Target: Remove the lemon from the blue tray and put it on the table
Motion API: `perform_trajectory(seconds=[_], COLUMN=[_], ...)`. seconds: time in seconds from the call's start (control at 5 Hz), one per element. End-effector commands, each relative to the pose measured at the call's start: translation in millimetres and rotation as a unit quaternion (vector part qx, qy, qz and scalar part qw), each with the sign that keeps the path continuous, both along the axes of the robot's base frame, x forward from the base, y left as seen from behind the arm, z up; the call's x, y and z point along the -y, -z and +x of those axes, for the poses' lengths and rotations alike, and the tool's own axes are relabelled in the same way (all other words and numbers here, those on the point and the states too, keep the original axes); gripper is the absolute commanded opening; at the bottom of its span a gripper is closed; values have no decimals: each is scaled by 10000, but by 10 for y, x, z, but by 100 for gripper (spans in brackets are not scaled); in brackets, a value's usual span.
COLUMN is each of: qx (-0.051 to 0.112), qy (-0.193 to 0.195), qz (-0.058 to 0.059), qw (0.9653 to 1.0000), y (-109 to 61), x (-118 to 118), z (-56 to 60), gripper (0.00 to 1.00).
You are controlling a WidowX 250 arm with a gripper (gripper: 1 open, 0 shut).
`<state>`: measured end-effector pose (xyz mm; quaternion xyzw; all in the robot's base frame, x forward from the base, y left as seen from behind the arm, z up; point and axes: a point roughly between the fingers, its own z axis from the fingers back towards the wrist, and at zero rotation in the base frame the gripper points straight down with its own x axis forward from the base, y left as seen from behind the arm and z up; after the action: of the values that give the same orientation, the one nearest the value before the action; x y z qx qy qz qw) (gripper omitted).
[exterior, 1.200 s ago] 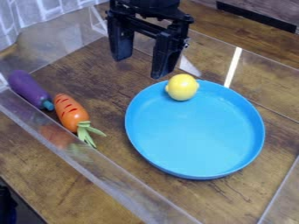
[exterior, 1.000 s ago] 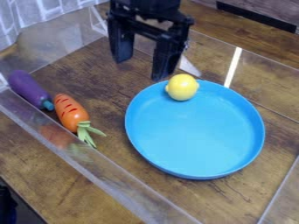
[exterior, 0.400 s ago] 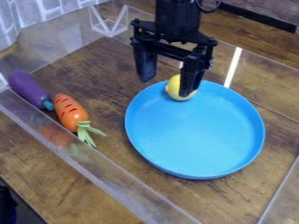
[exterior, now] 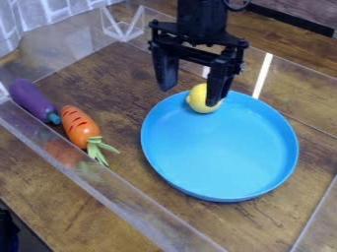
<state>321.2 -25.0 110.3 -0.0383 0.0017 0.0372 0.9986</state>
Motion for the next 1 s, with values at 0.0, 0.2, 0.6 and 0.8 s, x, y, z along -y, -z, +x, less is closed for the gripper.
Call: perform_trajectory(seconds=[0.0, 0.2, 0.6, 0.8], qx=[412, 443, 524, 579], qy=[16, 10, -14, -43], qz=[-17, -28, -51, -64], qw=[9991, 9990, 9986, 9983], y=[-223, -226, -239, -252], x=[25, 33, 47, 53], z=[47, 39, 31, 37], gripper=[100, 100, 100, 100])
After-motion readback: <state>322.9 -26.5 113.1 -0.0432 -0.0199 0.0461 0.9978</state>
